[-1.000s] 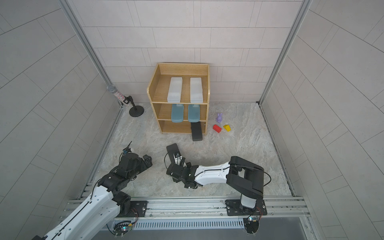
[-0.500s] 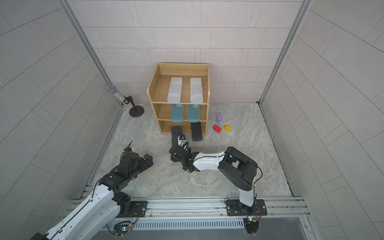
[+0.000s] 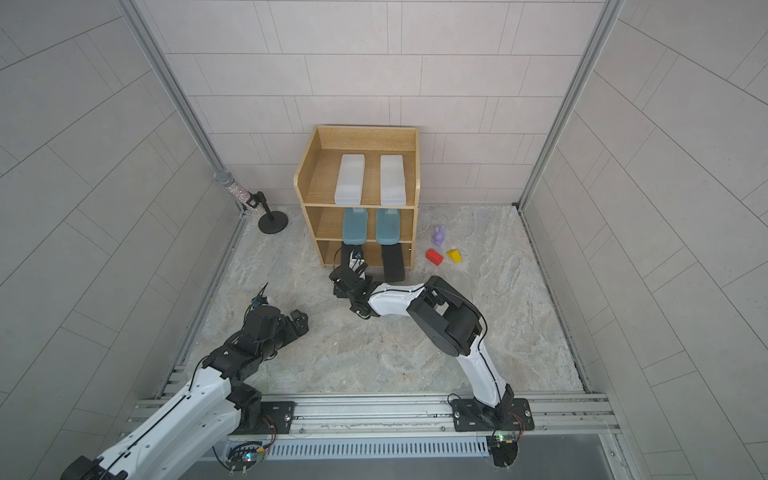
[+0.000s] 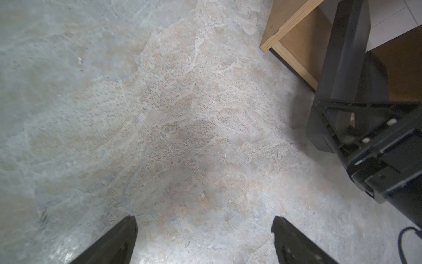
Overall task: Place the pencil cases on the shelf according to color
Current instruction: Place the pencil case on the shelf.
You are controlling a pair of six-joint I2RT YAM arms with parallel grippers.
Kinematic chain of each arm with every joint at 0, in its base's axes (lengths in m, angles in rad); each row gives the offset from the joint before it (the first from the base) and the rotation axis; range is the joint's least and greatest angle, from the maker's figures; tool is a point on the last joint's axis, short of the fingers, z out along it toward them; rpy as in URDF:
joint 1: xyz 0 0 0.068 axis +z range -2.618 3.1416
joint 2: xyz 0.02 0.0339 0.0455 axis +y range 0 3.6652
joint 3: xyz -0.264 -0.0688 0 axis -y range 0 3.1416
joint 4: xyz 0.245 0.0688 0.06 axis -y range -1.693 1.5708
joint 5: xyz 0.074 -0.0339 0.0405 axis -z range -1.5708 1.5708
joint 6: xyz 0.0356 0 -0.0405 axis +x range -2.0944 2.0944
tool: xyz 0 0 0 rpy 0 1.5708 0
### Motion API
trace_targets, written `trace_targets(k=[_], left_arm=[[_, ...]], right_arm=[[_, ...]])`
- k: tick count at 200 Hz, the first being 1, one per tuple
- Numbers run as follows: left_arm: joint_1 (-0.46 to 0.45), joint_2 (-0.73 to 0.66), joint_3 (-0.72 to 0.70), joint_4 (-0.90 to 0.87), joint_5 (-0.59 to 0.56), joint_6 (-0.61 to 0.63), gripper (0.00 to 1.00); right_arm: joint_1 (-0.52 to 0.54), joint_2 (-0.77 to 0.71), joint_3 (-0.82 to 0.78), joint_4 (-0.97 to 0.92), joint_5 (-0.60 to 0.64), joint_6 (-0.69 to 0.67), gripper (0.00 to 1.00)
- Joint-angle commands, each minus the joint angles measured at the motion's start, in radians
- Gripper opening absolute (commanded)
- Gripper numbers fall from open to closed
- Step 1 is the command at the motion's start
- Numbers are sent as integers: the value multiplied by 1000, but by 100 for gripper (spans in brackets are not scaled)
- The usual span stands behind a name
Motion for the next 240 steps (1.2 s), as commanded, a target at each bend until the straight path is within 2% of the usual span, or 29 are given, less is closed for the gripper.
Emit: trace_targets(k=[1,45,80,208,240], left_arm=[[6,4,-8,23,11,17,100],[6,7,-2,23,24,25,100],[6,-6,-2,15,34,22,100],[6,-76,4,-64,45,17,100],[7,-82,4,-71,48,18,100]], right_arm=[[-6,25,52,-39,28,2,61],[-24,49,95,-88,28,-12,84],[-28,18,80,-104,15,-22,93],[-9,-206,-158,-83,4,-63,97],[8,-260,-202,-105,12,-82,95]])
